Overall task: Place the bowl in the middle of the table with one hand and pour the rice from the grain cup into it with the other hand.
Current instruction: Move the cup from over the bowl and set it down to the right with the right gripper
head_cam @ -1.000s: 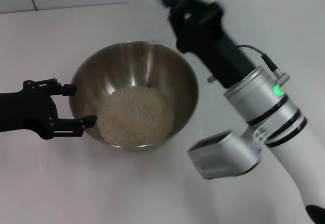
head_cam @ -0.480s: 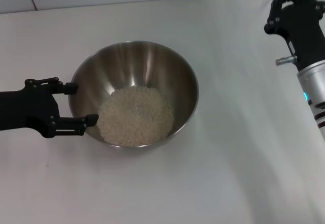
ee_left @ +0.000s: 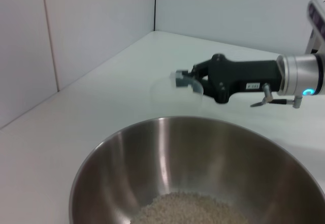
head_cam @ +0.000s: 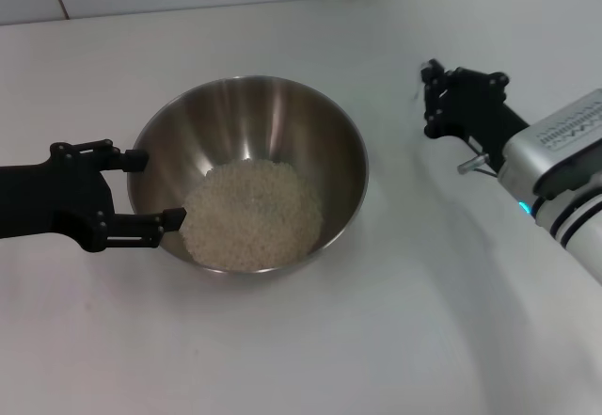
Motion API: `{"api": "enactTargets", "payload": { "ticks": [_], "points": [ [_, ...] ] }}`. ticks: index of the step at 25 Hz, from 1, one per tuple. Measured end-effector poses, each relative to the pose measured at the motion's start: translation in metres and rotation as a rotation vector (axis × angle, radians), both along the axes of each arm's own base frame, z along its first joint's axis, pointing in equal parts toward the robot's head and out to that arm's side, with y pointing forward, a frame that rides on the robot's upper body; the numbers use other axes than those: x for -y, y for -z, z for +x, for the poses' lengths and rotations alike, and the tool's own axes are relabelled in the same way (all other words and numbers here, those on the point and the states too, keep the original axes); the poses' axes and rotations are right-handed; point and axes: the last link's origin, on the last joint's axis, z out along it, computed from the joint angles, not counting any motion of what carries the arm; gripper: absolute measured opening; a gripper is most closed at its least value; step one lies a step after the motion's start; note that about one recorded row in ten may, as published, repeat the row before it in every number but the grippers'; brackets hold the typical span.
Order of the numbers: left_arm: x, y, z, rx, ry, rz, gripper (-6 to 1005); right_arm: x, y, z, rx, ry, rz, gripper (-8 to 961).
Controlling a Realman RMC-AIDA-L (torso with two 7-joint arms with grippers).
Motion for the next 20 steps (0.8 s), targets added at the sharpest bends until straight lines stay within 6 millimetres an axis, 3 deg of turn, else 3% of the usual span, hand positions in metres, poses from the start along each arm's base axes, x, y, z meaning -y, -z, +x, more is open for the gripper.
{"api": "enactTargets", "payload": {
  "ticks": [11,17,20],
  "points": [
    [0.0,0.0,-0.001,0.001,-0.003,-0.002,866,-0.007,0.011,-0.002,0.018,0.039,-0.068,118],
    [0.001,0.0,-0.001,0.001,-0.007,-0.006,866,0.003,0.015,0.001,-0.011,0.055,-0.073,126],
    [0.001,0.0,-0.001,0.0,-0.008,-0.005,866,0.016,0.017,0.004,-0.041,0.064,-0.069,251]
  ]
}}
